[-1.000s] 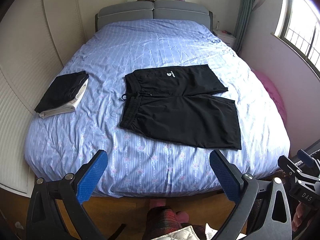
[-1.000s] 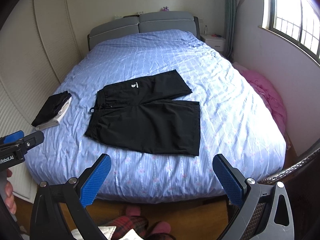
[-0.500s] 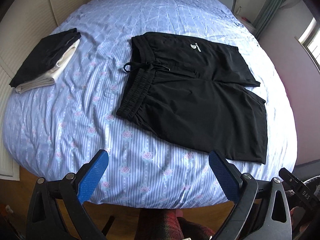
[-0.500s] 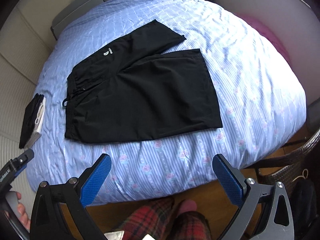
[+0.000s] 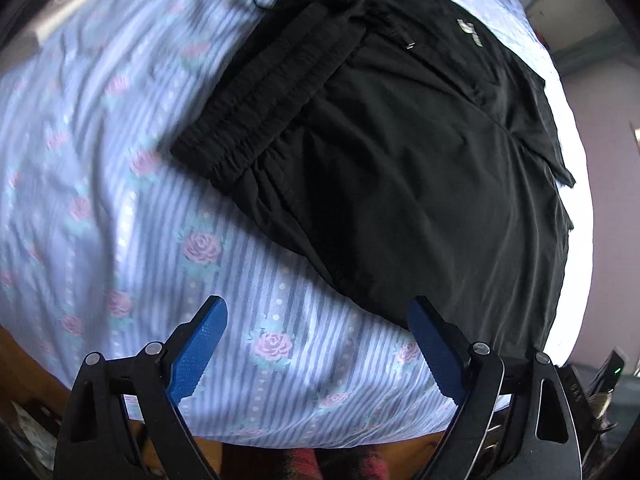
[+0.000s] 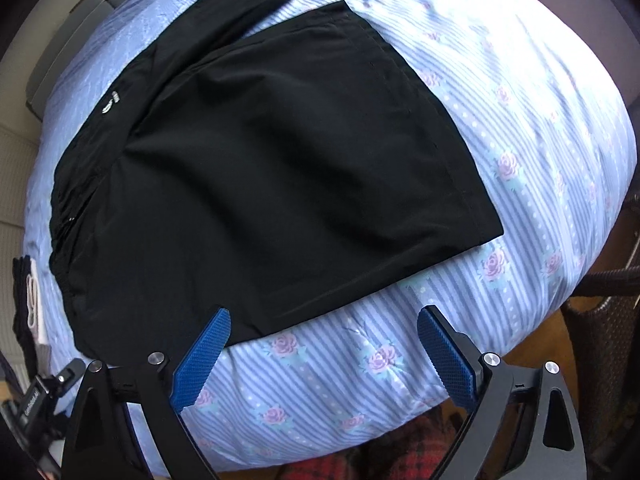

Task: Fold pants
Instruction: 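Lower both tools to the shorts and close each on a leg hem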

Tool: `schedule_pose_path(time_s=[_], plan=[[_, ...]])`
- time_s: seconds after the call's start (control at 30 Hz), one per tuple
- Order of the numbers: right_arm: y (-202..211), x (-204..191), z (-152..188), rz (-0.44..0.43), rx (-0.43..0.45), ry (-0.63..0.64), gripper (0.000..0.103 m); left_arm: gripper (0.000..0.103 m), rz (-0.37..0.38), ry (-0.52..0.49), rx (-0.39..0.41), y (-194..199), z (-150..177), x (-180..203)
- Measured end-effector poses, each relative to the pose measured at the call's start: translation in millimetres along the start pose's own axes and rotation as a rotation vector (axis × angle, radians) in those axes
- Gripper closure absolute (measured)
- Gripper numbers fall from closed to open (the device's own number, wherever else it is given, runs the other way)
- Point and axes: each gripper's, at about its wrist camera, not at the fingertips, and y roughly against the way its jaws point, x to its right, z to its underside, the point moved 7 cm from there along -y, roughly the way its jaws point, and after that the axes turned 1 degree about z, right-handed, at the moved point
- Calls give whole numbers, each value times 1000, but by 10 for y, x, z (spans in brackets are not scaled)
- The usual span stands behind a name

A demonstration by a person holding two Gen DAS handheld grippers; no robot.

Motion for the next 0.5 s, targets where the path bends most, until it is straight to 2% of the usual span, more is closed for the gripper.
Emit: schedule_pose_path(time_s=[0.1,0.33,0.43,0.47,0.5], plan=[[-147,63,-13,-10,-20,-57,11,14,10,7,-13,-151,-27,16],[-408,89,-150,-13,-30,-74,19,14,8,0,18,-382,-215,116],[-494,109,-188,-12,-47,-113,20,15,12,37,30,-392,-287,107],[-498,114,-200,-7,-51,-116,23,24,12,44,34,-373,-308,111],[-483,109,-228,1,-46,-116,31,34,5,31,39,-345,-326,134]])
